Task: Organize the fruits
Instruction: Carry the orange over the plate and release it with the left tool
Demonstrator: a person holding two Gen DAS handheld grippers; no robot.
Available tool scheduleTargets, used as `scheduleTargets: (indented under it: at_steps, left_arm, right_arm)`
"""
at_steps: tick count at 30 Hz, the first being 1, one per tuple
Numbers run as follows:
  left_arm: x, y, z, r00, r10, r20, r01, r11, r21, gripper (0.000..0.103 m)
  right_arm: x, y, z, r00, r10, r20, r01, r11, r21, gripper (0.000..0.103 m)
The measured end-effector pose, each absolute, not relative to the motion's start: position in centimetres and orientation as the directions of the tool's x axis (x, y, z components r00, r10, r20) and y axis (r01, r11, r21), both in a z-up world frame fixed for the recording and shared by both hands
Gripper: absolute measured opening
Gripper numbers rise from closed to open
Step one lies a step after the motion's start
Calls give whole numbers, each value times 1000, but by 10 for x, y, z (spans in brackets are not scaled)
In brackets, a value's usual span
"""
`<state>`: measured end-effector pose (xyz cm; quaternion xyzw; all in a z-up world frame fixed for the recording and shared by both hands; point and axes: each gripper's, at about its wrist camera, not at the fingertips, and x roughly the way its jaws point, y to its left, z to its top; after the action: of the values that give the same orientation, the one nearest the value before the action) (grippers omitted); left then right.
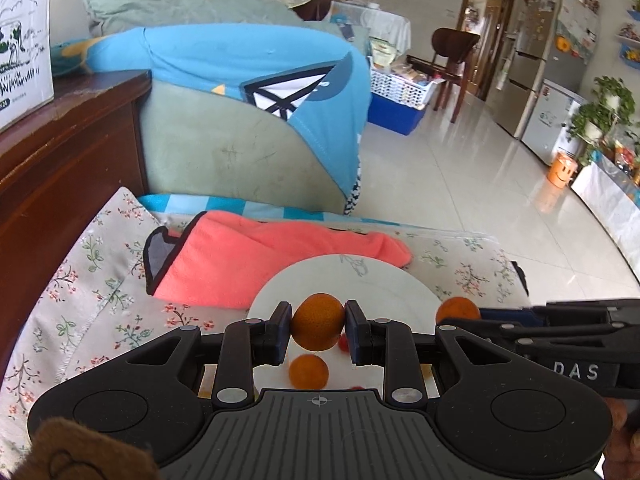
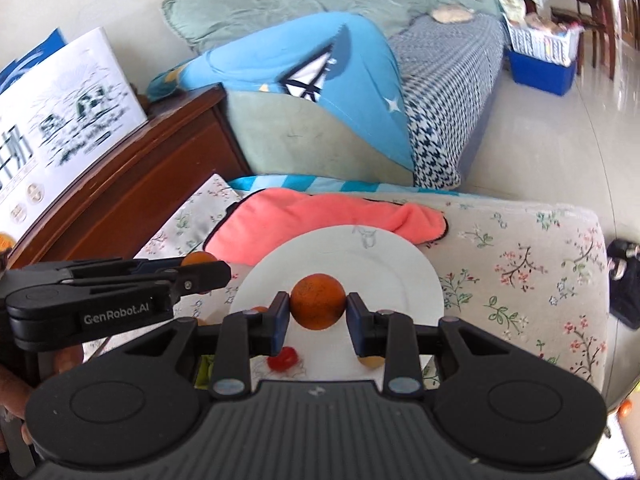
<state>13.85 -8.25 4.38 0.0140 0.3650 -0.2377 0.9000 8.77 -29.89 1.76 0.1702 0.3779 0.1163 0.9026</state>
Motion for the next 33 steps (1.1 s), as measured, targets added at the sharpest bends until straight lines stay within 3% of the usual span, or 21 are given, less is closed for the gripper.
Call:
scheduleTargets:
  at_steps: [27,32,33]
  left_arm:
    - [177,-100,-2,566,-362,-741,363,916,-170,28]
    - [175,-96,8,575,-369,-731,345,919,-192,41]
    - [175,-95,11,579,-366,-728,340,920,-193,50]
  right_arm:
    - [114,-284,-24,609,380,-696,-76,901,426,34]
    - [114,-289,-18,625,387,-678,-63,891,450,35]
    - [114,-291,-17,629,387,-674,-60,889,455,35]
